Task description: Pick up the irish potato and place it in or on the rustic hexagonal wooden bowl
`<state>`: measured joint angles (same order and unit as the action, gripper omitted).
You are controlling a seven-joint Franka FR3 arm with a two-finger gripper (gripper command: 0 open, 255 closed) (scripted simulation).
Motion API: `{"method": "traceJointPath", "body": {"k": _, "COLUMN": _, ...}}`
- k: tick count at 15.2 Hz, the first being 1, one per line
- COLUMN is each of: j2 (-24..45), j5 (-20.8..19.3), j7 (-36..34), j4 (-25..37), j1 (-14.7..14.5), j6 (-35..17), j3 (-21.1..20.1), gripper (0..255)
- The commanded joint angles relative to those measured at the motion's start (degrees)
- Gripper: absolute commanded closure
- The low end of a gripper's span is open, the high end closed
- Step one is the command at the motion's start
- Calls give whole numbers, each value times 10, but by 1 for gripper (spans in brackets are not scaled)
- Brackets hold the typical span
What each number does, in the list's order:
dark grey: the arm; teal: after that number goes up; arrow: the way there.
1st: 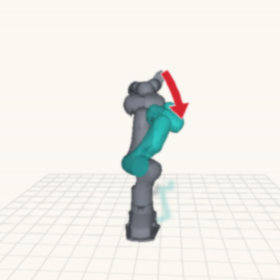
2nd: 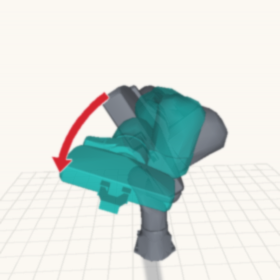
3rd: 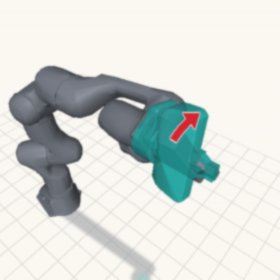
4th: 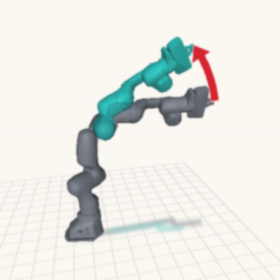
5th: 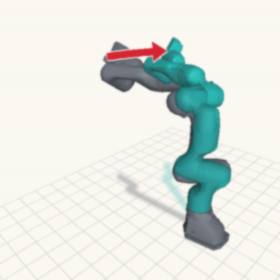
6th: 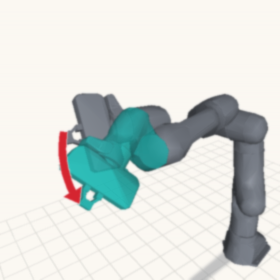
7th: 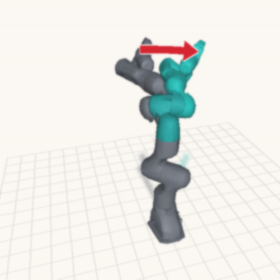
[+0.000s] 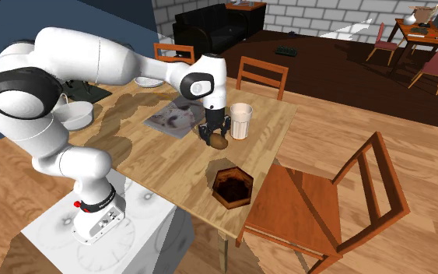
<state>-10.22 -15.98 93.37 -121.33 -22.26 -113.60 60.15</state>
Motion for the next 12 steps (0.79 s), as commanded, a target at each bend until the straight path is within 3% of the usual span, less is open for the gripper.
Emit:
{"method": "traceJointPath", "body": {"k": 1, "j2": -8, "j5": -5, "j7": -3, "j4": 12, "j1": 2, "j6": 18, "j3": -6, "gripper": 255}}
{"method": "traceJointPath", "body": {"k": 9, "j2": -29, "j5": -14, "j7": -7, "j4": 57, "j1": 5, "j6": 78, "j3": -24, "gripper": 255}}
{"method": "traceJointPath", "body": {"k": 12, "j2": -36, "j5": -25, "j7": 29, "j4": 59, "j1": 20, "j6": 76, "j3": 0, "gripper": 255}}
